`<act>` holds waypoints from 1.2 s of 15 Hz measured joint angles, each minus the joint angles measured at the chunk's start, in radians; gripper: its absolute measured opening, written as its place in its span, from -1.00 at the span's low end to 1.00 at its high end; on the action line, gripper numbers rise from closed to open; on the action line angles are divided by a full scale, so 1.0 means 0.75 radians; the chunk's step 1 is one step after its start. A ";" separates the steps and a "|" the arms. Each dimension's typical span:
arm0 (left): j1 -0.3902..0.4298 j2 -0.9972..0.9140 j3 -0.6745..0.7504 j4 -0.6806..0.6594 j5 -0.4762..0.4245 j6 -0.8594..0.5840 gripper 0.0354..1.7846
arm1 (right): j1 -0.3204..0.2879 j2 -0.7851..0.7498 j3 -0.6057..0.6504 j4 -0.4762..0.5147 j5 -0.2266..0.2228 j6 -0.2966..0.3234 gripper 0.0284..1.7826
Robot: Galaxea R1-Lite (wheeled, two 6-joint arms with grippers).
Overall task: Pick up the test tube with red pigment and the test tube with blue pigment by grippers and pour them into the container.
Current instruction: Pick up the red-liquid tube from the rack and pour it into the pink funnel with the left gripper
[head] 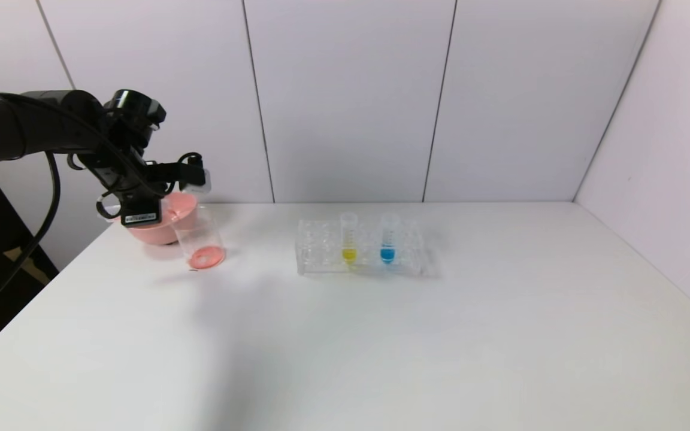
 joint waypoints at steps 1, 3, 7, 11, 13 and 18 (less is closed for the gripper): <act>-0.007 0.001 0.000 -0.007 0.016 0.000 -0.54 | 0.001 0.000 0.000 0.000 0.000 0.000 0.99; -0.018 0.000 0.000 -0.010 0.047 0.004 -0.54 | 0.001 0.000 0.000 0.000 0.000 0.000 0.99; -0.029 -0.001 0.000 -0.019 0.088 0.031 -0.54 | 0.000 0.000 0.000 0.000 0.000 0.000 0.99; -0.045 -0.001 0.000 -0.033 0.113 0.041 -0.54 | 0.000 0.000 0.000 0.000 0.000 0.000 0.99; -0.047 -0.002 0.000 -0.034 0.138 0.050 -0.54 | 0.000 0.000 0.000 0.000 0.000 0.000 0.99; -0.059 -0.002 0.002 -0.041 0.184 0.056 -0.54 | 0.000 0.000 0.000 0.000 0.000 0.000 0.99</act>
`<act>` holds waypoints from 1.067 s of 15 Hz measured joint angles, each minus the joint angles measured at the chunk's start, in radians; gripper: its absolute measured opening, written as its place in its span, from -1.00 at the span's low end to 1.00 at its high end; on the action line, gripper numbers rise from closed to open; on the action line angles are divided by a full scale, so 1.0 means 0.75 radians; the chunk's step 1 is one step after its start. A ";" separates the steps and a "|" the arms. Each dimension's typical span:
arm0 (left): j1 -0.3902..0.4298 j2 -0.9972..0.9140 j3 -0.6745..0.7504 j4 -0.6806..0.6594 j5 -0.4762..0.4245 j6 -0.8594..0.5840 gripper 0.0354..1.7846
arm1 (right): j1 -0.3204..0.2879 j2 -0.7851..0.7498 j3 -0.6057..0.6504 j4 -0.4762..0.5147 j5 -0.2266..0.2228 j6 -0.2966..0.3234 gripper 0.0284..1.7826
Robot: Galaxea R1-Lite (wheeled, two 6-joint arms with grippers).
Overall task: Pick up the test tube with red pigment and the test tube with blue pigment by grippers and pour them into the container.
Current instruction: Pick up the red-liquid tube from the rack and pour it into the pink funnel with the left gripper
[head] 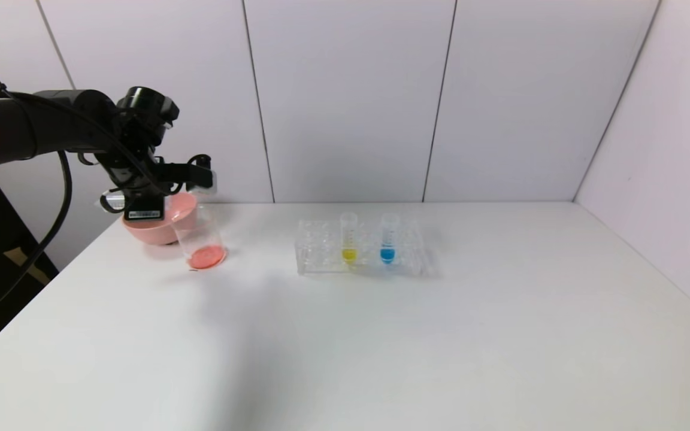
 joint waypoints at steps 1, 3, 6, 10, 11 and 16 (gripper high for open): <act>-0.004 0.000 0.000 0.000 0.010 0.000 -0.54 | -0.001 0.000 0.000 0.000 0.000 0.000 0.99; -0.007 0.000 0.000 0.000 0.015 0.001 -0.54 | 0.001 0.000 0.000 0.000 0.000 0.000 0.99; -0.008 0.000 0.000 0.000 0.023 0.000 -0.54 | 0.000 0.000 0.000 0.000 0.000 0.000 0.99; -0.009 0.000 0.000 0.000 0.026 0.000 -0.54 | -0.001 0.000 0.000 0.000 0.000 0.000 0.99; -0.009 0.000 0.000 0.000 0.026 0.001 -0.54 | -0.001 0.000 0.000 0.000 0.000 0.000 0.99; -0.009 0.000 0.000 0.000 0.033 0.001 -0.54 | 0.000 0.000 0.000 0.000 0.000 0.000 0.99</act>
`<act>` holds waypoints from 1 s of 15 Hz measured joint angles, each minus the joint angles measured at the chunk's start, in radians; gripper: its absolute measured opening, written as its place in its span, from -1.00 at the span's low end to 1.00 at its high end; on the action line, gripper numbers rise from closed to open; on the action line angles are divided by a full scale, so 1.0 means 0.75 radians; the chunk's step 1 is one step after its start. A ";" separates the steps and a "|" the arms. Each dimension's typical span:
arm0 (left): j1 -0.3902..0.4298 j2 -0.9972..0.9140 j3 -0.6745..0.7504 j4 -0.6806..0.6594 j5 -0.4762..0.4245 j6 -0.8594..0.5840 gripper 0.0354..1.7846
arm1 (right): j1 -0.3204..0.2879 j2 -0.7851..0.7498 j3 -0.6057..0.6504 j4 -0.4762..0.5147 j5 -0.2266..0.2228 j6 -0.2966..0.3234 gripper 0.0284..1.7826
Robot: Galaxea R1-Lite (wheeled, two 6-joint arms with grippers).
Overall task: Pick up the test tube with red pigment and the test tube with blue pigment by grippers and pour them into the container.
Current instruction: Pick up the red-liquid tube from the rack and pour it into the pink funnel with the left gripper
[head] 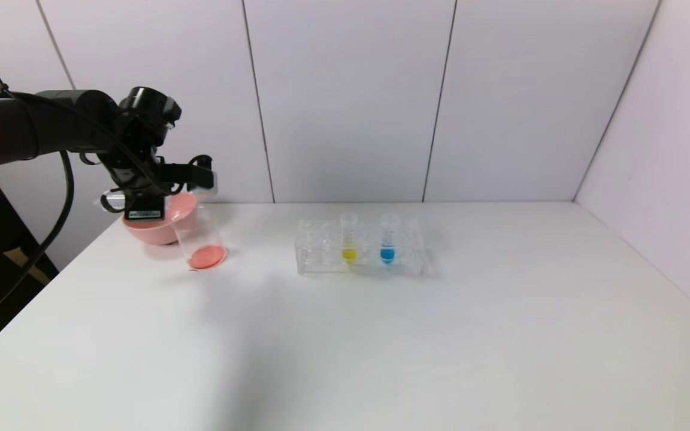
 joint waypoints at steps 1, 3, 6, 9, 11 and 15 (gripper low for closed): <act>-0.001 0.000 0.000 0.000 0.011 -0.001 -0.54 | 0.000 0.000 0.000 0.000 0.000 0.000 0.99; -0.004 0.000 0.000 0.000 0.016 -0.002 -0.54 | 0.000 0.000 0.000 0.000 0.000 0.000 0.99; -0.003 -0.006 0.000 0.005 0.006 -0.017 -0.54 | 0.000 0.000 0.000 0.000 0.000 0.000 0.99; 0.013 -0.029 0.000 0.009 -0.090 -0.048 -0.54 | 0.000 0.000 0.000 0.000 0.000 0.000 0.99; 0.054 -0.047 0.000 -0.002 -0.214 -0.111 -0.54 | 0.001 0.000 0.000 0.000 0.000 0.000 0.99; 0.168 -0.110 -0.002 -0.095 -0.479 -0.389 -0.54 | -0.001 0.000 0.000 0.000 0.000 0.000 0.99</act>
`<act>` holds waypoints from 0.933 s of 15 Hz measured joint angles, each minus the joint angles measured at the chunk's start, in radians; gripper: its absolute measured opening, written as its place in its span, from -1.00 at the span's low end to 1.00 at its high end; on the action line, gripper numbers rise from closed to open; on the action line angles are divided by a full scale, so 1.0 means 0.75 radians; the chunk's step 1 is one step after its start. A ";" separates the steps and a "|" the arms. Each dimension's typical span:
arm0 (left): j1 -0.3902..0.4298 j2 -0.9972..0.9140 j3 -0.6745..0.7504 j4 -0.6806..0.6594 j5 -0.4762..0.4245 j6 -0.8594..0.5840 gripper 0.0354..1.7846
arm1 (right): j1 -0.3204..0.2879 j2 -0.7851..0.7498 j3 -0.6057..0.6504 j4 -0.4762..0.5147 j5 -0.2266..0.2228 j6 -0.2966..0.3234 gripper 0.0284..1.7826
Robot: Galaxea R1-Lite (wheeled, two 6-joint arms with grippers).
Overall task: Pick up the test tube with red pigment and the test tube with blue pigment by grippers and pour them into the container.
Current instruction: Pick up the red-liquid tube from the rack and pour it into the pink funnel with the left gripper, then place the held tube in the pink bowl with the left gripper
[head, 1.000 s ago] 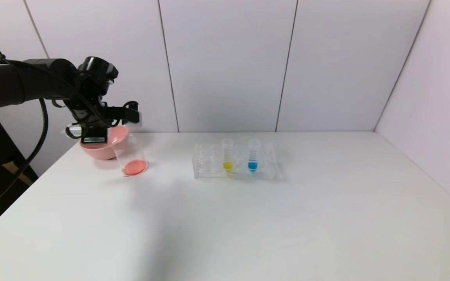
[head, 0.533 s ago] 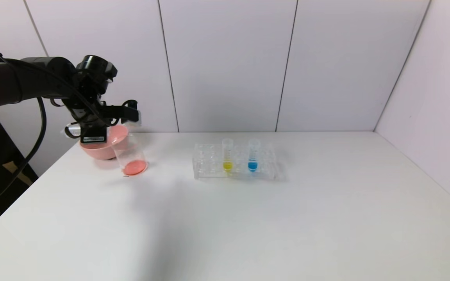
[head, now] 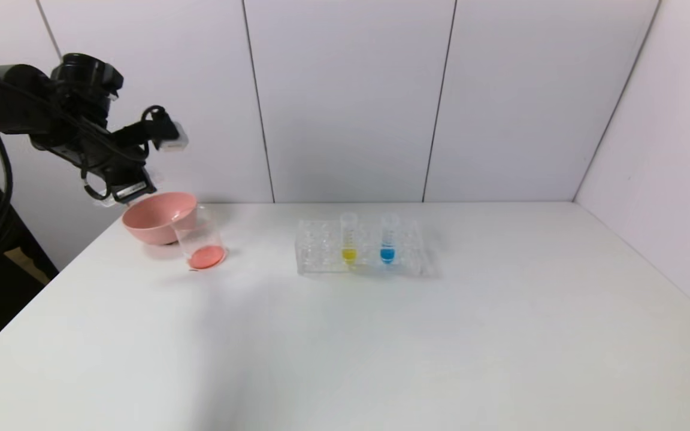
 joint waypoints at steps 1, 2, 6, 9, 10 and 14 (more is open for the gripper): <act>0.030 -0.017 0.000 -0.032 -0.081 -0.085 -0.54 | 0.001 0.000 0.000 0.000 0.000 0.000 0.99; 0.058 -0.030 0.000 -0.069 -0.167 -0.170 -0.54 | 0.001 0.000 0.000 0.000 0.000 0.000 0.99; 0.151 -0.059 0.000 -0.286 -0.456 -0.498 -0.54 | 0.001 0.000 0.000 0.000 0.000 0.000 0.99; 0.171 -0.056 0.001 -0.420 -0.477 -0.651 -0.54 | 0.001 0.000 0.000 0.000 0.000 0.000 0.99; 0.175 -0.052 0.004 -0.459 -0.479 -0.691 -0.54 | 0.001 0.000 0.000 0.000 0.000 0.000 0.99; 0.187 -0.015 0.057 -0.800 -0.484 -0.949 -0.54 | 0.001 0.000 0.000 0.000 0.000 0.000 0.99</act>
